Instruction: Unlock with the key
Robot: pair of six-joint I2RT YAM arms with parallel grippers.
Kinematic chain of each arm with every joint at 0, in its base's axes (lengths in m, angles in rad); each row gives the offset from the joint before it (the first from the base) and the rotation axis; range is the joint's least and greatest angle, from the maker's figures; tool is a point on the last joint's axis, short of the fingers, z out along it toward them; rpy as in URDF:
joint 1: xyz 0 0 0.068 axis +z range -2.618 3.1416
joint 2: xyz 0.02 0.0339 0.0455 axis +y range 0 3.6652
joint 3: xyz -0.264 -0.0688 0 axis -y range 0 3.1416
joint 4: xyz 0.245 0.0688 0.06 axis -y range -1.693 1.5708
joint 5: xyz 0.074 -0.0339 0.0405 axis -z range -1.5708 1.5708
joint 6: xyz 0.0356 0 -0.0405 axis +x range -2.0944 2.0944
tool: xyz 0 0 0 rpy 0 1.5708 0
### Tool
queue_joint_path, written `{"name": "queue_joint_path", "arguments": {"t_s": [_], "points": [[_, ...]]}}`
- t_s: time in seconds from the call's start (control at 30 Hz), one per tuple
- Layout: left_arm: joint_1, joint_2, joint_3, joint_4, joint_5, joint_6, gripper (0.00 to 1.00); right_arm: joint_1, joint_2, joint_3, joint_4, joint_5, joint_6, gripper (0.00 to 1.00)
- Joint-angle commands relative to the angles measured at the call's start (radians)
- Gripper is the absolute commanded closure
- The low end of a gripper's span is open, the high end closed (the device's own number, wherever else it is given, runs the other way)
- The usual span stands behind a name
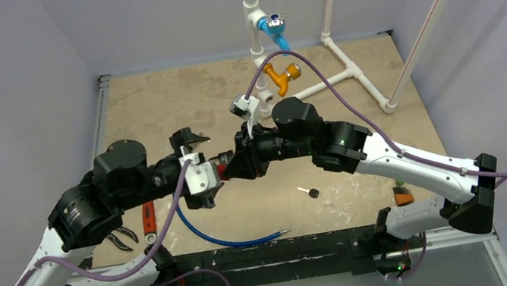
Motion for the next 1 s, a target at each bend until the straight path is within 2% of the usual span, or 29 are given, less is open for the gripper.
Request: {"name": "queue_joint_path", "arguments": {"t_s": [0.0, 0.13, 0.2, 0.4, 0.5, 0.73, 0.77, 0.83, 0.87, 0.97], "points": [[0.076, -0.024, 0.037, -0.075, 0.248, -0.138, 0.0, 0.004, -0.041, 0.086, -0.085, -0.054, -0.102, 1.0], [0.21, 0.023, 0.067, -0.174, 0.513, -0.175, 0.0, 0.005, -0.045, 0.13, -0.129, -0.077, -0.142, 1.0], [0.243, 0.058, 0.078, -0.211, 0.586, -0.168, 0.0, 0.005, -0.041, 0.152, -0.145, -0.096, -0.158, 1.0], [0.283, 0.106, 0.049, -0.157, 0.601, -0.146, 0.03, 0.013, -0.017, 0.227, -0.214, -0.126, -0.198, 1.0], [0.284, 0.142, 0.068, -0.174, 0.656, -0.147, 0.12, 0.015, -0.005, 0.251, -0.237, -0.125, -0.211, 1.0], [0.284, 0.156, 0.073, -0.185, 0.718, -0.137, 0.46, 0.033, 0.036, 0.308, -0.291, -0.14, -0.246, 1.0], [0.283, 0.16, 0.079, -0.188, 0.728, -0.138, 0.55, 0.036, 0.043, 0.313, -0.297, -0.139, -0.25, 1.0], [0.284, 0.165, 0.086, -0.2, 0.739, -0.136, 0.97, 0.041, 0.049, 0.315, -0.3, -0.137, -0.255, 1.0], [0.284, 0.162, 0.084, -0.199, 0.738, -0.138, 1.0, 0.043, 0.05, 0.315, -0.299, -0.137, -0.256, 1.0], [0.284, 0.153, 0.073, -0.197, 0.746, -0.145, 1.0, 0.045, 0.051, 0.31, -0.29, -0.131, -0.255, 1.0]]}}
